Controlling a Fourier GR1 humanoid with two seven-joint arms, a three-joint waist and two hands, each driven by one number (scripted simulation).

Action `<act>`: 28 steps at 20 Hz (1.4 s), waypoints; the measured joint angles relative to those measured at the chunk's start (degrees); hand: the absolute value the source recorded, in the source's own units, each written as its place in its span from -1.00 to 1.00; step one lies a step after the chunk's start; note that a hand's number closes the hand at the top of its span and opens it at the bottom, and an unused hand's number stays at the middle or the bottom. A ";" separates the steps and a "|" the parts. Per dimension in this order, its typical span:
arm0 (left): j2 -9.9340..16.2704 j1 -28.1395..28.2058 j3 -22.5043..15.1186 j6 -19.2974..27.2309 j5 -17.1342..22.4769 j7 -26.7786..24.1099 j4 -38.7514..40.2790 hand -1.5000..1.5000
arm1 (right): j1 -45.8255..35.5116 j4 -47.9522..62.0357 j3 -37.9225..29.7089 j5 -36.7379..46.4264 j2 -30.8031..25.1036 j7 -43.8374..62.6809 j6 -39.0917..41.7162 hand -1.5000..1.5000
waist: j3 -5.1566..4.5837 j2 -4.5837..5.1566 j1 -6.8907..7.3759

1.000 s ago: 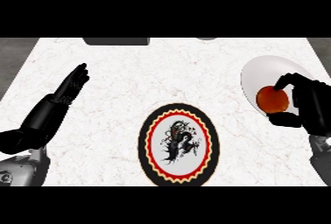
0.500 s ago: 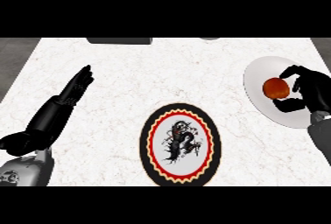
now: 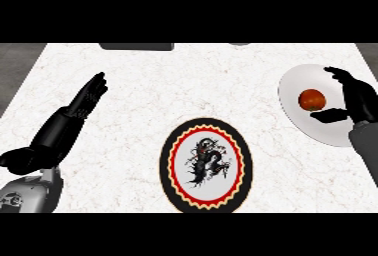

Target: Pick the tomato from the plate and place it in the plate

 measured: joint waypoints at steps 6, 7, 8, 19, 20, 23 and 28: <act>-0.15 -0.26 0.68 -0.46 -0.63 -1.90 2.63 0.00 | -1.45 3.15 -6.00 -5.75 0.04 -13.51 1.43 -1.00 | -0.04 -0.13 -0.58; -0.03 -0.21 1.01 -0.59 -0.42 -1.91 2.60 0.00 | -1.39 2.88 -7.04 -7.17 0.36 -15.28 2.40 -1.00 | -0.04 -0.20 -0.69; -0.01 0.37 1.03 -0.58 -0.46 -1.80 2.08 0.00 | -1.30 2.39 -8.22 -8.93 0.03 -16.82 4.49 -1.00 | -0.04 -0.30 -0.81; -0.18 0.59 1.82 -0.34 -0.60 -0.60 1.42 0.00 | 1.87 0.58 -20.83 -28.27 -2.58 -20.88 30.61 -1.00 | -0.12 -0.74 -2.10; -0.19 1.15 1.83 -0.38 -0.81 -1.23 1.43 0.00 | 2.62 -0.28 -21.76 -29.71 -3.69 -20.59 32.97 -1.00 | -0.12 -0.78 -2.20; -0.22 1.52 1.96 -0.77 -0.57 -0.45 0.19 0.00 | 4.28 0.41 -24.14 -32.78 -7.53 -21.09 39.82 -1.00 | -0.13 -0.68 -1.85; -1.09 0.30 1.75 -0.66 -1.12 0.45 0.32 0.00 | 7.57 3.44 -26.66 -34.93 -13.82 -25.11 48.73 -1.00 | -0.11 -0.52 -1.50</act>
